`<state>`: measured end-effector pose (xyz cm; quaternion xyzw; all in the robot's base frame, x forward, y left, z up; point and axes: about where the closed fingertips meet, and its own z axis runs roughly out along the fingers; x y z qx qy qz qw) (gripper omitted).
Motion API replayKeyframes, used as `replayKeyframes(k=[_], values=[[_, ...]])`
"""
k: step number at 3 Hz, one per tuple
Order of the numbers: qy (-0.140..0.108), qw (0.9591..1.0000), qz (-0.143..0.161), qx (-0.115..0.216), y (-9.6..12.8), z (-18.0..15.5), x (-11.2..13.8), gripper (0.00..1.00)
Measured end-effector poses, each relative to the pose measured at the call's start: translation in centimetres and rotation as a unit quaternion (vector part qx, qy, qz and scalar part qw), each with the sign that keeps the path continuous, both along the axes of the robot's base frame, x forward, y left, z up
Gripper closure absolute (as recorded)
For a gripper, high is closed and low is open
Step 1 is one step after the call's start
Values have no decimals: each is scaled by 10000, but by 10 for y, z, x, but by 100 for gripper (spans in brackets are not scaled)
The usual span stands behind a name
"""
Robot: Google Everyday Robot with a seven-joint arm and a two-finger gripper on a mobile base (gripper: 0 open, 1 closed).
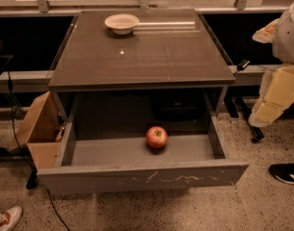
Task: Pick apple from top drawer and place on counter
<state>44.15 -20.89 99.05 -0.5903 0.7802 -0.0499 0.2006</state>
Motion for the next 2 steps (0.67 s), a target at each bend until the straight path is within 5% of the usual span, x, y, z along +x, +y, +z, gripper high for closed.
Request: replayKeyframes(k=[1, 2], values=[[242, 9978, -254, 564, 8, -48, 9, 0], [407, 9892, -449, 1332, 28, -112, 22, 0]])
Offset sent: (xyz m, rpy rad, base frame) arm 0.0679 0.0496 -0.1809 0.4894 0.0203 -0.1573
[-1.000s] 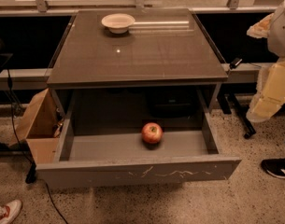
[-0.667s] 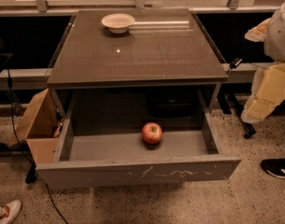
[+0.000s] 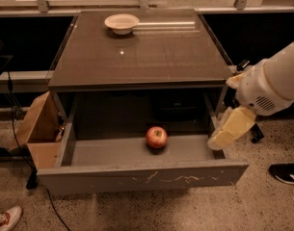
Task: Pick apple from top drawer and place on counter
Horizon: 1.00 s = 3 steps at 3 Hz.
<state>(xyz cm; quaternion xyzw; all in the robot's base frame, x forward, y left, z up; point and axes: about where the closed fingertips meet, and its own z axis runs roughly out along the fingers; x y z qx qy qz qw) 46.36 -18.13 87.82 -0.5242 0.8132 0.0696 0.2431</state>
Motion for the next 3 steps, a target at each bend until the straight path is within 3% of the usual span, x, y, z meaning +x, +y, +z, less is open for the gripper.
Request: replayKeyframes(k=[1, 2, 3], values=[[-78, 9981, -151, 589, 28, -45, 24, 0], [-303, 9946, -193, 971, 58, -72, 58, 0], [-334, 9945, -204, 972, 58, -71, 59, 0]])
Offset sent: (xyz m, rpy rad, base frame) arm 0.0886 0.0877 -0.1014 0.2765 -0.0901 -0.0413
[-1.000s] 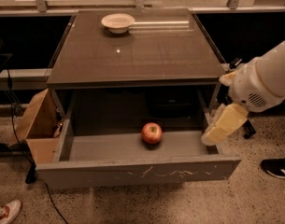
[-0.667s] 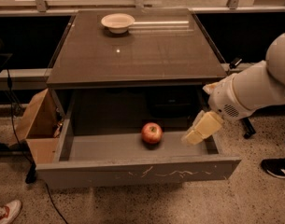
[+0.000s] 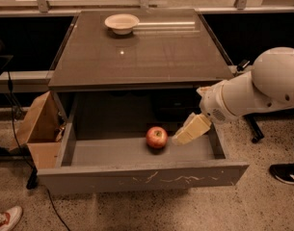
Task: Pick apple from top drawer and place on counter
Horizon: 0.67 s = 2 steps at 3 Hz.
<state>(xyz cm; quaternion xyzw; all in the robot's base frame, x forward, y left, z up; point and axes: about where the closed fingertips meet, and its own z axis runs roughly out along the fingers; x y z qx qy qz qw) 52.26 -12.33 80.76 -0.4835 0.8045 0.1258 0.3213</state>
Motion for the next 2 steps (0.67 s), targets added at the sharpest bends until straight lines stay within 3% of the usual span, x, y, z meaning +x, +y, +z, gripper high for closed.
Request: replayKeyframes(k=[2], values=[[295, 9986, -241, 368, 27, -70, 22, 0]])
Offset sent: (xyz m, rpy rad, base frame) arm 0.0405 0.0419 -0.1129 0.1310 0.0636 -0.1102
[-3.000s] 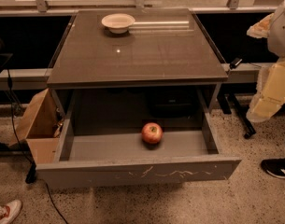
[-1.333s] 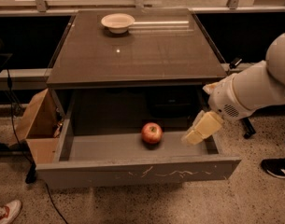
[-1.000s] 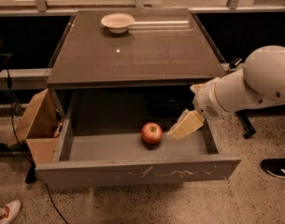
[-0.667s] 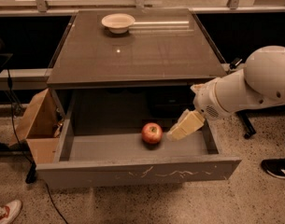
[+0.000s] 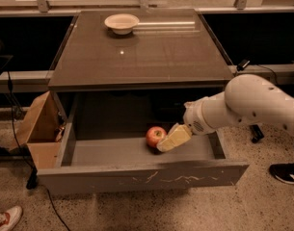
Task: Pick apple from top drawer and place on counter
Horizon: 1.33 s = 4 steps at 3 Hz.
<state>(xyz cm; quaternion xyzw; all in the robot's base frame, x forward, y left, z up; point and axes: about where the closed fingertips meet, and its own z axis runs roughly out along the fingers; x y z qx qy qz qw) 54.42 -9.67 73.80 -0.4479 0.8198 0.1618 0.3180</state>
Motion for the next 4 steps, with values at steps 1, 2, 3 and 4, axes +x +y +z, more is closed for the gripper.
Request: replayKeyframes(k=[1, 2, 3, 4], values=[[-7, 9995, -267, 153, 13, -27, 7, 0], [43, 9987, -447, 229, 27, -55, 13, 0], [102, 9976, -609, 300, 38, -87, 21, 0], [146, 9966, -741, 340, 43, -107, 30, 0]])
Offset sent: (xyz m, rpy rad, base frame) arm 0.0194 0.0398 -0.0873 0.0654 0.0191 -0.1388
